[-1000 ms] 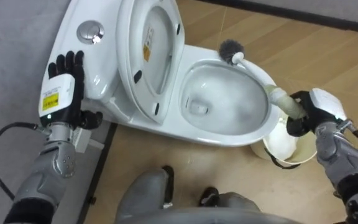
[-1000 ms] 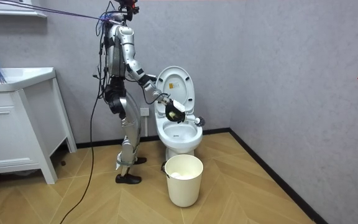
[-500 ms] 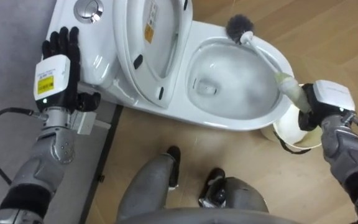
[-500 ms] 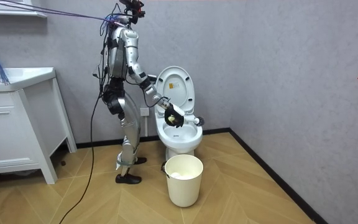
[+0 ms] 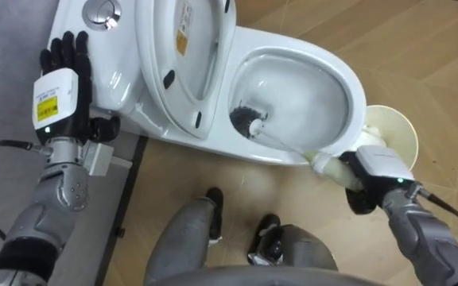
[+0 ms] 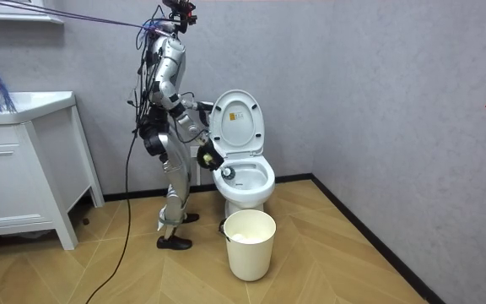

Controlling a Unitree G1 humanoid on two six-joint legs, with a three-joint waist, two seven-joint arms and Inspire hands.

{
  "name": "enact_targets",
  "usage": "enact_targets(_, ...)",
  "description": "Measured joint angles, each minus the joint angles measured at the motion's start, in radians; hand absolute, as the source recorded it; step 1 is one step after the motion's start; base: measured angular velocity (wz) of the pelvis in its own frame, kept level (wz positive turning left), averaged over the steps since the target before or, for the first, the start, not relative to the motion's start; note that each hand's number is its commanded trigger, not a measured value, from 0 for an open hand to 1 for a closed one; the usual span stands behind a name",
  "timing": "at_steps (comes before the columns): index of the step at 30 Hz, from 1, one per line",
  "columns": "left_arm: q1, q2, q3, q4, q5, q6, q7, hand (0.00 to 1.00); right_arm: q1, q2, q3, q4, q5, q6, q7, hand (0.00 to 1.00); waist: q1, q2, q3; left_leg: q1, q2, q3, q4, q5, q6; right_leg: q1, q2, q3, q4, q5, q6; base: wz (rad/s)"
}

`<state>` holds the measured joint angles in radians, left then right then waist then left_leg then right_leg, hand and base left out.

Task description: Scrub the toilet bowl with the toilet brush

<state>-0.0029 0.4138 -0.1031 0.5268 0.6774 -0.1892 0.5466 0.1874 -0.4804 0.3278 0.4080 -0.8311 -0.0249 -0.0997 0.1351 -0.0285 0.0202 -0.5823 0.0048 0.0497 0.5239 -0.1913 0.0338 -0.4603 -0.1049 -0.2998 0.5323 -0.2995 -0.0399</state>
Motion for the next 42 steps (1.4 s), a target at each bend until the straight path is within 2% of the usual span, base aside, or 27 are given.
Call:
enact_targets(4,0.012,0.013,0.000,0.005,0.001,0.000,0.012,0.00,0.021,-0.029,-0.009,-0.054,-0.001,0.000,0.038,1.00,-0.016,-0.005,-0.0026,0.000,0.002,0.002,-0.005,0.000,0.000,-0.003,0.000,0.002,0.004,0.001,-0.001,-0.02)
enact_targets(8,0.035,0.039,-0.019,-0.003,-0.013,-0.002,0.030,0.00,0.069,-0.054,-0.030,-0.111,0.000,0.000,0.051,1.00,-0.024,-0.013,-0.0082,0.001,0.004,0.003,-0.003,0.000,0.000,-0.001,0.001,-0.002,-0.002,0.002,-0.004,0.00)
enact_targets(16,0.049,0.038,-0.019,-0.021,-0.015,0.014,0.023,0.00,0.090,-0.064,-0.060,-0.101,0.000,0.009,0.050,1.00,-0.024,-0.013,-0.0083,0.002,0.000,0.004,-0.003,0.000,0.001,0.001,0.001,-0.001,-0.001,0.002,-0.003,0.00)
enact_targets(19,0.049,0.038,-0.021,-0.025,-0.018,0.016,0.024,0.00,0.066,-0.064,-0.054,-0.065,0.001,0.004,0.046,1.00,-0.022,-0.012,-0.0072,-0.001,0.001,0.001,0.007,0.000,0.001,0.001,-0.001,-0.006,0.005,0.001,-0.004,0.02)
enact_targets(21,0.030,0.038,-0.038,-0.025,-0.042,0.018,0.024,0.00,0.000,-0.064,-0.036,0.025,0.005,0.004,0.035,1.00,-0.021,-0.009,-0.0027,-0.006,0.003,0.000,0.015,-0.002,0.003,0.000,-0.003,-0.011,0.008,-0.001,-0.003,0.05)
enact_targets(23,0.016,0.039,-0.047,-0.023,-0.050,0.018,0.024,0.00,-0.053,-0.065,-0.018,0.099,0.004,0.005,0.028,1.00,-0.017,-0.008,-0.0019,-0.017,0.001,-0.001,0.022,-0.004,0.006,-0.011,-0.008,-0.014,0.022,-0.005,-0.002,0.04)
enact_targets(24,0.011,0.039,-0.057,-0.023,-0.055,0.018,0.029,0.00,-0.092,-0.067,-0.010,0.133,0.005,0.004,0.019,1.00,-0.016,-0.004,0.0043,-0.026,-0.003,-0.006,0.028,-0.006,0.010,-0.019,-0.018,-0.021,0.041,-0.014,-0.002,0.12)
enact_targets(25,0.004,0.039,-0.060,-0.023,-0.055,0.019,0.030,0.00,-0.108,-0.068,-0.004,0.151,0.007,0.004,0.015,1.00,-0.015,-0.002,0.0050,-0.033,-0.003,-0.008,0.033,-0.007,0.011,-0.025,-0.019,-0.021,0.048,-0.016,-0.001,0.10)
enact_targets(29,-0.049,0.048,-0.091,-0.033,-0.061,0.017,0.040,0.00,-0.274,-0.087,0.060,0.291,0.043,0.005,0.009,1.00,0.010,0.014,0.0142,-0.105,-0.003,-0.013,0.074,-0.007,0.014,-0.097,-0.028,-0.028,0.096,-0.021,-0.006,0.02)
enact_targets(32,-0.074,0.051,-0.102,-0.045,-0.058,0.013,0.055,0.00,-0.383,-0.091,0.093,0.346,0.043,0.003,0.007,1.00,0.021,0.025,0.0155,-0.163,-0.004,-0.022,0.106,-0.007,0.015,-0.148,-0.035,-0.035,0.130,-0.027,-0.012,0.07)
enact_targets(34,-0.097,0.052,-0.106,-0.046,-0.056,0.002,0.063,0.00,-0.445,-0.092,0.097,0.389,0.043,-0.001,0.004,1.00,0.041,0.029,0.0182,-0.197,-0.007,-0.029,0.126,-0.007,0.015,-0.180,-0.039,-0.038,0.153,-0.033,-0.014,0.12)
enact_targets(36,-0.138,0.052,-0.134,-0.047,-0.056,0.000,0.072,0.00,-0.533,-0.103,0.123,0.458,0.059,-0.001,-0.004,1.00,0.054,0.034,0.0221,-0.238,-0.020,-0.035,0.141,-0.002,0.017,-0.226,-0.061,-0.045,0.193,-0.045,-0.016,0.17)
enact_targets(38,-0.162,0.053,-0.153,-0.054,-0.056,0.000,0.078,0.00,-0.573,-0.105,0.133,0.492,0.080,0.007,-0.013,1.00,0.072,0.037,0.0245,-0.264,-0.023,-0.034,0.152,-0.001,0.018,-0.254,-0.068,-0.045,0.213,-0.050,-0.017,0.11)
enact_targets(39,-0.169,0.054,-0.163,-0.055,-0.054,0.000,0.085,0.00,-0.594,-0.105,0.143,0.496,0.080,0.019,-0.017,1.00,0.077,0.039,0.0297,-0.275,-0.027,-0.031,0.157,-0.001,0.018,-0.268,-0.074,-0.043,0.227,-0.054,-0.017,0.06)
enact_targets(42,-0.180,0.055,-0.175,-0.067,-0.053,0.004,0.110,0.00,-0.624,-0.106,0.150,0.521,0.086,0.036,-0.028,1.00,0.084,0.035,0.0328,-0.307,-0.043,-0.026,0.172,-0.001,0.021,-0.309,-0.100,-0.042,0.271,-0.074,-0.017,0.13)
